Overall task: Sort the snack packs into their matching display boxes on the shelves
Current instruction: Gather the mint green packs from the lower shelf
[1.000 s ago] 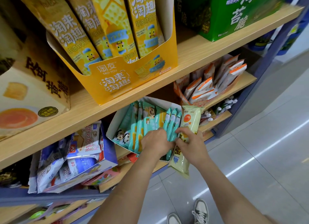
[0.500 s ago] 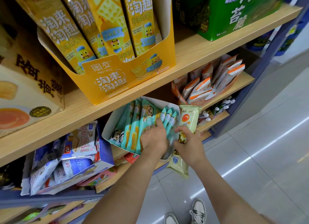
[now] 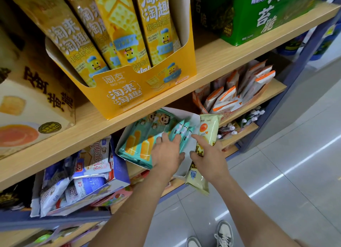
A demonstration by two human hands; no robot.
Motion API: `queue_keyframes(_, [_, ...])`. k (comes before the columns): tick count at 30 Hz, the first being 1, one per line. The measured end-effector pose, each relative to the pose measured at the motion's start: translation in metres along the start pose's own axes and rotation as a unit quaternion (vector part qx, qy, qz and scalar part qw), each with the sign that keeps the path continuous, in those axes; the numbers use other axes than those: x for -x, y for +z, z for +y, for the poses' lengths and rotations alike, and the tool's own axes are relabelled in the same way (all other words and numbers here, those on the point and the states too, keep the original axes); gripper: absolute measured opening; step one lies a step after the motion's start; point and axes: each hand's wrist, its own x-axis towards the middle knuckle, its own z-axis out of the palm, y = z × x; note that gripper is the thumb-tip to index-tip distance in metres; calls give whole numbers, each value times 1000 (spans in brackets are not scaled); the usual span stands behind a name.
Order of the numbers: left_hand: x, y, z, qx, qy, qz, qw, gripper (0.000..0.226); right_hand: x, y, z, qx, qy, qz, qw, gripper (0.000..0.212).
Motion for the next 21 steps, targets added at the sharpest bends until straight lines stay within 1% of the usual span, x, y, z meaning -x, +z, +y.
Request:
queue_keyframes(2, [-2,-3,-4,34,-32,8,999,46,0,-1,3,-22,-2,2,1000,58])
queue_keyframes(4, [-3,-7,-6,42,-53,28,997,43,2,-1,4,-50,-4,11,999,64])
queue_keyframes(5, [-2,-8,-6,31,-50,31,998,42,3,-1,5,-60,-7,16,998,69])
queue_keyframes(8, [-1,-6,-2,-13,-6,23,1000,40,3,0,7,-122,3,22,992,78])
queue_keyframes(12, [-2,-6,-9,-40,-6,25,999,45,5,-2,13,-203,-11,34,979,72])
queue_keyframes(14, [2,-5,-9,-44,5,33,998,53,9,-7,12,-191,-24,19,981,61])
queue_keyframes(16, [8,-7,-8,-25,17,40,999,61,12,-9,10,-183,-33,-2,983,51])
queue_keyframes(18, [14,-13,-14,7,-7,60,998,64,11,-10,10,-229,-27,-25,973,46])
queue_keyframes(20, [19,-21,-27,42,-77,79,993,59,11,-12,8,-313,-5,-64,948,51])
queue_keyframes(21, [20,-24,-36,47,-122,72,989,56,10,-12,9,-346,4,-81,935,56])
